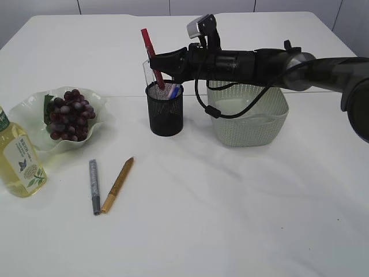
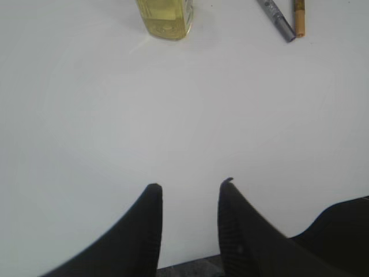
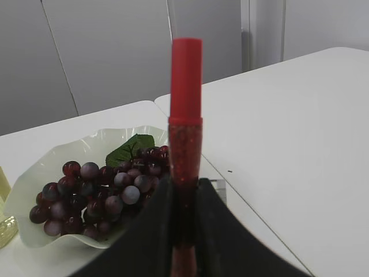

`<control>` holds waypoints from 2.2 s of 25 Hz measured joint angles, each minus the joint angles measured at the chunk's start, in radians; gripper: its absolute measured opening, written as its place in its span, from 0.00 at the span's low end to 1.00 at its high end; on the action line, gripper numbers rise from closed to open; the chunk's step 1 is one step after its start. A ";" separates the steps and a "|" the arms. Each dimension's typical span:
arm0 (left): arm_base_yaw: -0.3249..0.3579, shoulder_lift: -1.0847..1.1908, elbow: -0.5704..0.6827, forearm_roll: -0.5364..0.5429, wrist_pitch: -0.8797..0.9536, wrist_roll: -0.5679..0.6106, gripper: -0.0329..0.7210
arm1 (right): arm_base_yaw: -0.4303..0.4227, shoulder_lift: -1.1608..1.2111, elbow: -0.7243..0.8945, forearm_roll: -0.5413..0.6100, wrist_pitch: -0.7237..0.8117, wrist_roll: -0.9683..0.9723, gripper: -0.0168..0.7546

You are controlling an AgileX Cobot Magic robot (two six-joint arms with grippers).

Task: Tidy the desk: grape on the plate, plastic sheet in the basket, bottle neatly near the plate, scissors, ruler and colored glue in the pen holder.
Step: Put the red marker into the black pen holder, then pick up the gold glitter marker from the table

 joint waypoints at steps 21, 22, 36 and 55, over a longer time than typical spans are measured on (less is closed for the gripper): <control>0.000 0.000 0.000 0.002 0.000 0.000 0.36 | -0.005 -0.013 0.000 -0.004 0.058 0.034 0.29; 0.000 0.000 0.000 0.002 0.000 0.000 0.36 | -0.006 -0.025 0.000 -0.013 0.059 0.039 0.30; 0.000 0.000 0.000 0.002 -0.001 0.000 0.36 | 0.054 -0.267 -0.008 -0.681 0.135 0.156 0.33; 0.000 0.000 0.000 0.002 -0.018 0.000 0.36 | 0.366 -0.285 -0.008 -1.264 0.177 0.149 0.34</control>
